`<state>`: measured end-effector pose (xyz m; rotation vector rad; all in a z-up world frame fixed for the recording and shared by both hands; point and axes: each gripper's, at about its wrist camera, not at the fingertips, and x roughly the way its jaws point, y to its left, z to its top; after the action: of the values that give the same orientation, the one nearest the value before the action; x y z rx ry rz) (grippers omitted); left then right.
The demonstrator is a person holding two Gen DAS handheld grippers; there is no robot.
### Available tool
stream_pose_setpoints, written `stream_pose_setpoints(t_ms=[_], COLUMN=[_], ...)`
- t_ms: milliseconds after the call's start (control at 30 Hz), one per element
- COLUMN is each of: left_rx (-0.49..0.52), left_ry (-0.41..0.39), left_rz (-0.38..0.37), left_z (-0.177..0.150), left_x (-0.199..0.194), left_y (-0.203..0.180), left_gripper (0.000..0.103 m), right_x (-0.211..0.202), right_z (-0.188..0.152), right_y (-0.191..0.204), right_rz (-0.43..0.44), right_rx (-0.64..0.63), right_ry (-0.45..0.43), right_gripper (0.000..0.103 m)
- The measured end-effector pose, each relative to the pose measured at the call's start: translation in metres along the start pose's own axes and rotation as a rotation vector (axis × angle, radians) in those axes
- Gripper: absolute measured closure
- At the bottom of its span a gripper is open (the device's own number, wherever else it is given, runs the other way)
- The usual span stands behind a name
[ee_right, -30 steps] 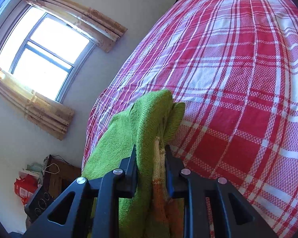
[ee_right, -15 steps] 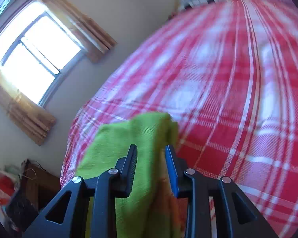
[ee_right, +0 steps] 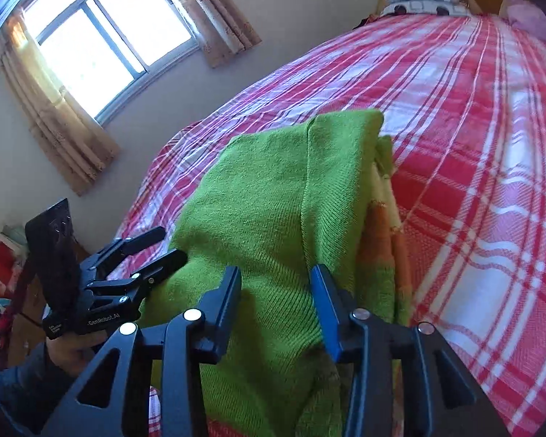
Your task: Fold small clothes
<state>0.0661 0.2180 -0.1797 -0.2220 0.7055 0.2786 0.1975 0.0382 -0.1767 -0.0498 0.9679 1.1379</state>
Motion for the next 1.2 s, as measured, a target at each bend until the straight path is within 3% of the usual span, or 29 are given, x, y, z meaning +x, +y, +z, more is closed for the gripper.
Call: stream_pose_setpoints(t_ms=[67,133,333,467,600,700,1200], left_rx=[-0.022,-0.006,0.039,0.037,0.048,0.057,0.053], left_ry=[-0.012,-0.039,-0.18,-0.224,-0.236,-0.239,-0.258], left_rz=[-0.008,-0.012,-0.053,-0.101,-0.119,-0.124,-0.135], left_z=[0.001,0.001,0.002,0.012,0.012,0.01,0.01], left_x=[-0.013,-0.03,-0.091,-0.107,-0.113,-0.117,-0.128], left_y=[0.001,-0.005,-0.019,-0.027,-0.033,-0.037,-0.043], left_gripper=[0.019,0.019,0.009,0.006,0.005,0.005,0.002], right_x=[-0.014,-0.033,-0.09,-0.112,-0.126,-0.139,-0.149], right_z=[-0.001,-0.007,-0.032,-0.048,-0.057,-0.062,-0.067], right_y=[0.008,0.017,0.067,0.097,0.11,0.115,0.13], right_rz=[-0.067,-0.123,-0.272,-0.332,-0.371,-0.397,-0.411], right_rx=[-0.018,-0.02,-0.104,-0.173,-0.196,-0.197,-0.216], right_ry=[-0.044,-0.091,-0.269,-0.324,-0.346,-0.371,-0.422], right_gripper=[0.059,0.044,0.041,0.035,0.034,0.026,0.026])
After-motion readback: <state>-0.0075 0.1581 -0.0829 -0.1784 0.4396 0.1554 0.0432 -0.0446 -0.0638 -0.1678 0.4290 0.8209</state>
